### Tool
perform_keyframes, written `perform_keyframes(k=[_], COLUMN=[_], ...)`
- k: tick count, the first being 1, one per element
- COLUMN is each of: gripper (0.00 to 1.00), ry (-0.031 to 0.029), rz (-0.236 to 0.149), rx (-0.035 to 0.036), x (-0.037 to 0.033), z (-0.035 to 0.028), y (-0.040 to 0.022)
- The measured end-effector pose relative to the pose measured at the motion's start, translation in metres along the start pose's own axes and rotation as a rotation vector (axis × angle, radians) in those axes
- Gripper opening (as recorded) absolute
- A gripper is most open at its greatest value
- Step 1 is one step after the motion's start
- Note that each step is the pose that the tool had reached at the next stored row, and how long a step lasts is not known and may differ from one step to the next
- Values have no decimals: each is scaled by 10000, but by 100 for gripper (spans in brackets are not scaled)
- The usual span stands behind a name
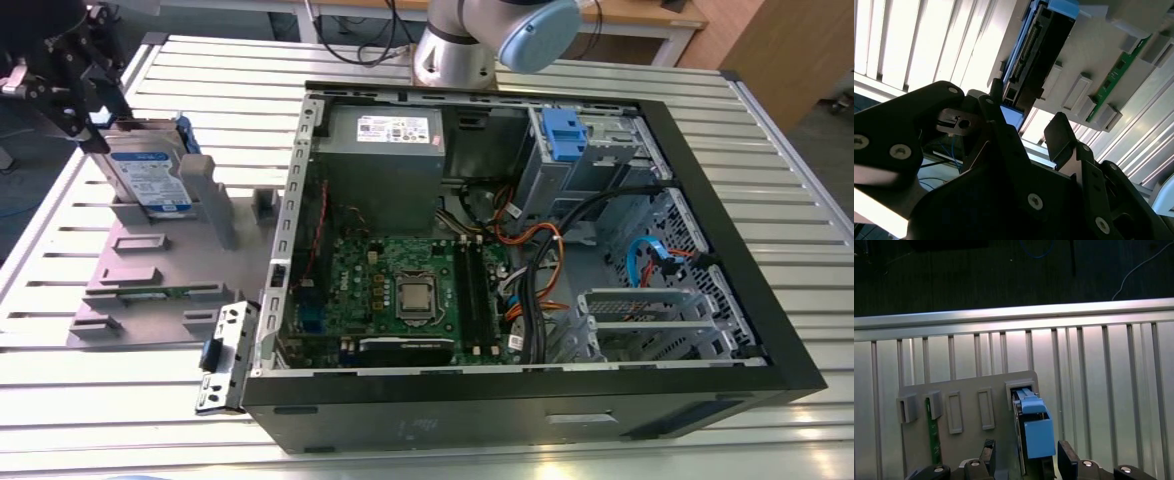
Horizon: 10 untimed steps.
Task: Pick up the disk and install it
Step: 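Pick up the disk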
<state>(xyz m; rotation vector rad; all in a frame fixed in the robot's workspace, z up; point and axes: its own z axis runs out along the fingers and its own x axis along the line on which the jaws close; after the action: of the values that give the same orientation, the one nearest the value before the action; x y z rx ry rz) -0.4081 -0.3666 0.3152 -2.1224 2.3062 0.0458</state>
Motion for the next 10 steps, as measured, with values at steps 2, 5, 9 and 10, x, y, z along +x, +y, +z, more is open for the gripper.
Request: perform_keyframes(k=[2, 5, 9, 10], gripper=[60, 60, 60, 60], ry=[0, 0, 0, 0], rz=[0, 0, 1, 1], rx=[0, 0, 0, 0], x=[-1, -4, -6, -8], z=[4, 26, 32, 35], y=[0, 0, 0, 1])
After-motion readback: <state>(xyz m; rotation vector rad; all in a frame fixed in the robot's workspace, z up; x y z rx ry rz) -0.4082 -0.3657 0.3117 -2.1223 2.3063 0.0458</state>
